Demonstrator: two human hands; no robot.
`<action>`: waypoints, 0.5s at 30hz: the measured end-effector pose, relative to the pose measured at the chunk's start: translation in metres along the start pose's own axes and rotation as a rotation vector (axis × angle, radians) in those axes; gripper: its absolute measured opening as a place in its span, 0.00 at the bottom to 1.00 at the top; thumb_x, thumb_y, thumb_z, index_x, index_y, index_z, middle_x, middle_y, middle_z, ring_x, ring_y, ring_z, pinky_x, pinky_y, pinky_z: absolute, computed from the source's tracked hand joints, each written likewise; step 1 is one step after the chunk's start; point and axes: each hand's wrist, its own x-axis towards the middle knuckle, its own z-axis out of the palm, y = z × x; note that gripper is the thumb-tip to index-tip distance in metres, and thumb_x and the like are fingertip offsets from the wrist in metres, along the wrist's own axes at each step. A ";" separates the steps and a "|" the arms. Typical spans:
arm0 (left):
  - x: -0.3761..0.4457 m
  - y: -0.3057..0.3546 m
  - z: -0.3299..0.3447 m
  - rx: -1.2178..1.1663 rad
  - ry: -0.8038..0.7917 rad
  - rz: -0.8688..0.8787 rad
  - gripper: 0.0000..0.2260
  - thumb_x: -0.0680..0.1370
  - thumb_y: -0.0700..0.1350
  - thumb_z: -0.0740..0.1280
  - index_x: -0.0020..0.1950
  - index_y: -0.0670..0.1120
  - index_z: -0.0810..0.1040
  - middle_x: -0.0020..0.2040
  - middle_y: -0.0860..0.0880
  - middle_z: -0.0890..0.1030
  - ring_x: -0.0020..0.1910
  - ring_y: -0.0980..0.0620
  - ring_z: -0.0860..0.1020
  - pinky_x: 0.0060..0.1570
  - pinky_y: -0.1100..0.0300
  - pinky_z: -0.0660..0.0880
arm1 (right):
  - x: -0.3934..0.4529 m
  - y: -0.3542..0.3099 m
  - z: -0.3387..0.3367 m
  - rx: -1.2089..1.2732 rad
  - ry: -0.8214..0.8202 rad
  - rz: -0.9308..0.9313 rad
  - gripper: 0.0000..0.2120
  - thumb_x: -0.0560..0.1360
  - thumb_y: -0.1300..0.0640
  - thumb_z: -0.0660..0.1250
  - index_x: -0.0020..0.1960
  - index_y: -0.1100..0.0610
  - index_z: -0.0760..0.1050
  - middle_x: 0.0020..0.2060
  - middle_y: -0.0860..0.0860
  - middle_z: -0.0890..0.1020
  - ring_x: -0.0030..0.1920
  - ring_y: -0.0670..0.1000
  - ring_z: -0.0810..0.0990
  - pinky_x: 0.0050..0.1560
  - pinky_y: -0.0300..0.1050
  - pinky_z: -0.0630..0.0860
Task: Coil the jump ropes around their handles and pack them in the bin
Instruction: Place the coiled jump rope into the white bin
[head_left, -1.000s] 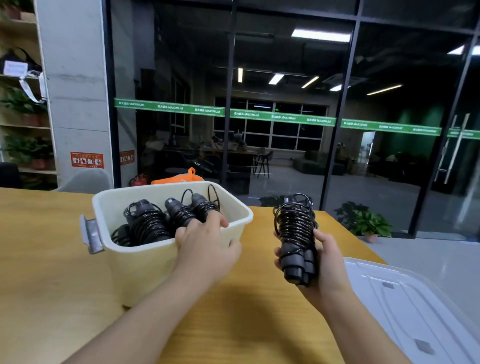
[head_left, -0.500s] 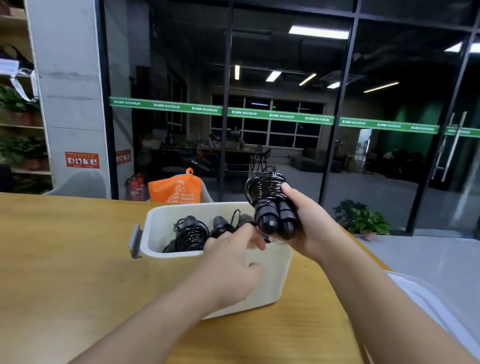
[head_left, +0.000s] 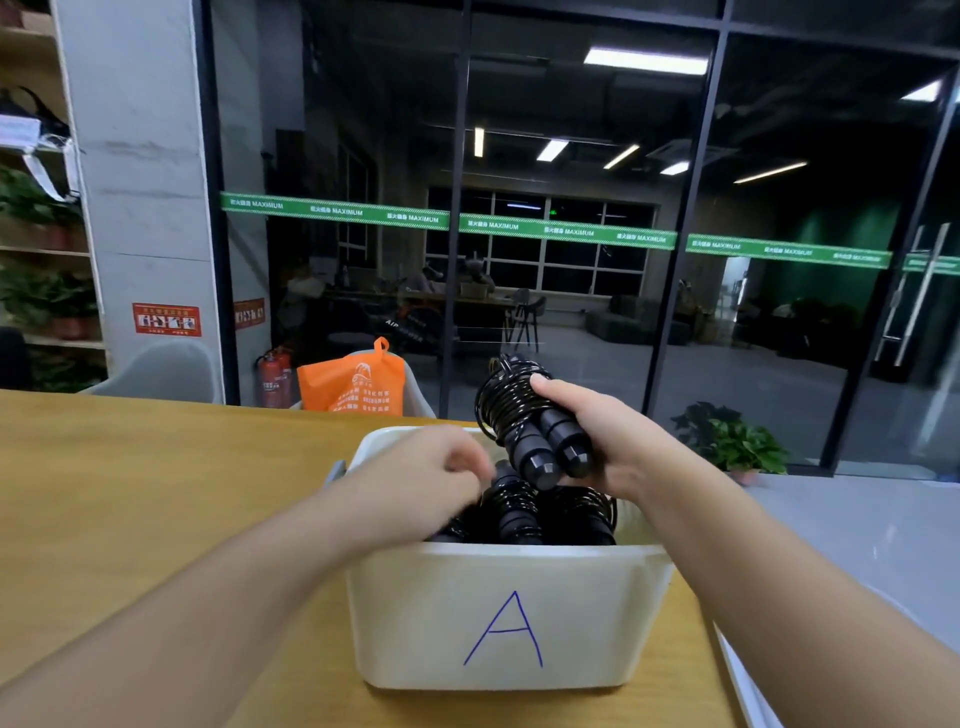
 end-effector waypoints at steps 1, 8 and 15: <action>0.010 -0.007 -0.007 0.105 0.097 -0.060 0.04 0.78 0.42 0.62 0.45 0.49 0.75 0.43 0.51 0.79 0.42 0.49 0.78 0.38 0.59 0.73 | 0.002 0.000 -0.003 0.013 -0.002 -0.012 0.16 0.74 0.49 0.70 0.52 0.61 0.78 0.42 0.60 0.82 0.40 0.58 0.83 0.41 0.56 0.81; 0.045 -0.019 -0.019 0.256 -0.148 -0.424 0.17 0.77 0.57 0.63 0.41 0.43 0.71 0.35 0.43 0.80 0.30 0.48 0.76 0.35 0.61 0.72 | 0.013 0.005 -0.008 0.079 0.019 -0.014 0.14 0.76 0.49 0.68 0.49 0.61 0.76 0.21 0.52 0.76 0.29 0.53 0.81 0.37 0.49 0.78; 0.057 -0.032 0.002 0.202 -0.177 -0.441 0.21 0.68 0.57 0.73 0.51 0.45 0.75 0.43 0.46 0.81 0.37 0.48 0.81 0.37 0.62 0.77 | 0.020 0.014 -0.015 0.108 0.076 -0.046 0.15 0.76 0.48 0.68 0.51 0.61 0.77 0.24 0.52 0.79 0.33 0.54 0.82 0.40 0.50 0.79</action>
